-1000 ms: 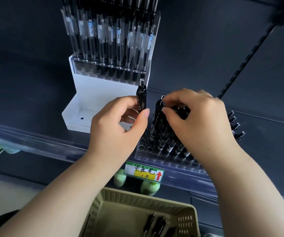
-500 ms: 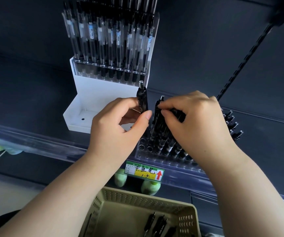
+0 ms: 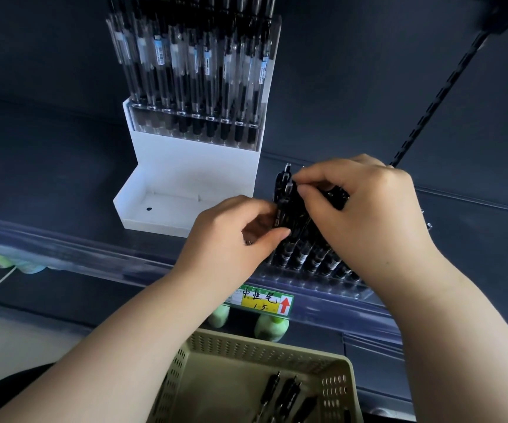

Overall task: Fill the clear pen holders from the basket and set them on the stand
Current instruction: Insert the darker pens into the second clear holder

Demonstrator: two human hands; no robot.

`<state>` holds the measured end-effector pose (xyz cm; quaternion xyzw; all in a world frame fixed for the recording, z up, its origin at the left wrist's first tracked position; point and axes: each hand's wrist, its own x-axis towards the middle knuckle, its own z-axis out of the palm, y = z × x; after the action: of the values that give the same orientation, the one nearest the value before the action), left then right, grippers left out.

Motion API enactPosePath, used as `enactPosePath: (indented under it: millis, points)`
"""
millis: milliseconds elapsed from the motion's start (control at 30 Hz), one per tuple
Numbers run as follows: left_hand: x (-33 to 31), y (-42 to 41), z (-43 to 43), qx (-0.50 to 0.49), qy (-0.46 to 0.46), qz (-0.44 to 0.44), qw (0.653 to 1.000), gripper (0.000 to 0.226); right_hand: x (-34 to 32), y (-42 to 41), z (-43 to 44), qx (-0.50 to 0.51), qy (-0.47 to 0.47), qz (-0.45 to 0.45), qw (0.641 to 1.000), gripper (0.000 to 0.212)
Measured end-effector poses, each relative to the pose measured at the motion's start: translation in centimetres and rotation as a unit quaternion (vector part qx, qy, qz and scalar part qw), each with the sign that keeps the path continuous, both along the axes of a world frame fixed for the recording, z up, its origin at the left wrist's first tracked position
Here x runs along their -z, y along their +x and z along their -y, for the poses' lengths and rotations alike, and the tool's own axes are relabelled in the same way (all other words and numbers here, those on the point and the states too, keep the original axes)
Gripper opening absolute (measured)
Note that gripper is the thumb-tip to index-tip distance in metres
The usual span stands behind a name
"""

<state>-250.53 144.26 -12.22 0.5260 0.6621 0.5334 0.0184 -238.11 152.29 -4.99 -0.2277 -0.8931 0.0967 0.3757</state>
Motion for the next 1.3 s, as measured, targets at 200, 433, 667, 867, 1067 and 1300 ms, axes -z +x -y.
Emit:
enactPosePath:
  millis: [200,433,667,867,1067,1300]
  points:
    - [0.7,-0.1,-0.2,-0.020,-0.108,-0.020,0.994,0.018,0.0,0.3,-0.1,-0.001,-0.005,-0.006,1.000,0.016]
    - [0.7,-0.2,-0.3,-0.035,-0.174,-0.044,0.983,0.022,-0.3,0.7,0.2,-0.009,0.012,-0.019,1.000,0.016]
    - [1.8,-0.2,1.3,-0.036,-0.191,-0.123,0.973,0.028,1.0,2.9,2.0,-0.031,0.059,-0.028,0.997,0.016]
    - [2.8,1.3,3.7,-0.037,-0.192,-0.141,0.971,0.029,4.2,5.6,4.1,-0.026,0.020,0.038,0.999,0.017]
    - [5.7,4.1,6.2,0.009,-0.256,-0.132,0.958,0.031,9.3,8.5,6.3,0.035,-0.167,0.226,0.959,0.021]
    - [12.1,8.4,7.9,0.022,-0.436,-0.056,0.898,0.038,15.7,9.7,8.0,0.142,-0.352,0.346,0.858,0.023]
